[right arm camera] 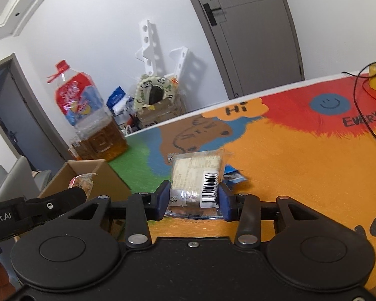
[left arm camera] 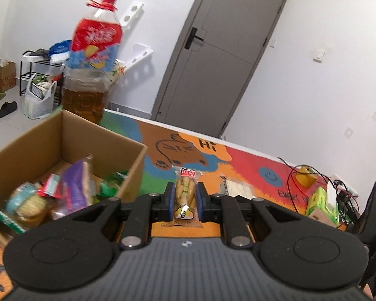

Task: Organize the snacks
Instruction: 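Carry both snacks over the cardboard box and open both tools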

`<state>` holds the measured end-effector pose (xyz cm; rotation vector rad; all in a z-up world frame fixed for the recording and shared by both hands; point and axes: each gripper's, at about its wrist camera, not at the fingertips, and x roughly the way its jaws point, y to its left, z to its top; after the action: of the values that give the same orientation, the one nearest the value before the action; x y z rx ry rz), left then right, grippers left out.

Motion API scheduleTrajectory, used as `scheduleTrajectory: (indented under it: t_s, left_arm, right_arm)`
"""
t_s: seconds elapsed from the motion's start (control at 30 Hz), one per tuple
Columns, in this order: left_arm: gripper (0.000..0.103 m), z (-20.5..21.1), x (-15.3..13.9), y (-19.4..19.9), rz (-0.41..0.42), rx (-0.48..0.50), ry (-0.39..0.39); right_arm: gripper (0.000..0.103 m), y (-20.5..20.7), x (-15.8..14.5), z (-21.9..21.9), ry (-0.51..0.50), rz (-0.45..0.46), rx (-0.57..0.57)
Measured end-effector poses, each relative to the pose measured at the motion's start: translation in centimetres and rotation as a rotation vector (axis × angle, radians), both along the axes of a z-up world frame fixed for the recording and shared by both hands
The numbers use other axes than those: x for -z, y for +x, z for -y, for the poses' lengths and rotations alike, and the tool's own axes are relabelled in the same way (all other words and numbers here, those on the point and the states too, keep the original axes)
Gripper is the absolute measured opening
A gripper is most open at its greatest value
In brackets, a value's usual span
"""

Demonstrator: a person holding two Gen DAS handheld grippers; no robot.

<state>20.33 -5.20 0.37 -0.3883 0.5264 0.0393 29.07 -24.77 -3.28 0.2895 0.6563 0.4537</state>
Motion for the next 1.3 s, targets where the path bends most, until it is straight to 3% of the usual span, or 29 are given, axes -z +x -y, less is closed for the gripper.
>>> scheduleTrajectory:
  t_s: [0.6, 0.73, 0.83, 1.3]
  left_arm:
    - [0.016, -7.3, -0.1, -4.5, -0.022, -0.123, -0.037]
    - [0.022, -8.6, 0.1, -5.0, -0.046, -0.157, -0.035]
    - [0.031, -9.7, 0.0, -5.8, -0.044, -0.167, -0.054]
    - [0.045, -14.3, -0.6, -10.1, -0.019, -0.273, -0.060]
  right_arm:
    - [0.041, -4.1, -4.4, -5.7, 0.028, 0.104, -0.096]
    - [0.041, -4.6, -5.2, -7.0, 0.029, 0.117, -0.126]
    - [0.041, -5.2, -5.7, -8.2, 0.035, 0.121, -0.160]
    - [0.042, -7.6, -5.6, -14.4, 0.020, 0.092, -0.293]
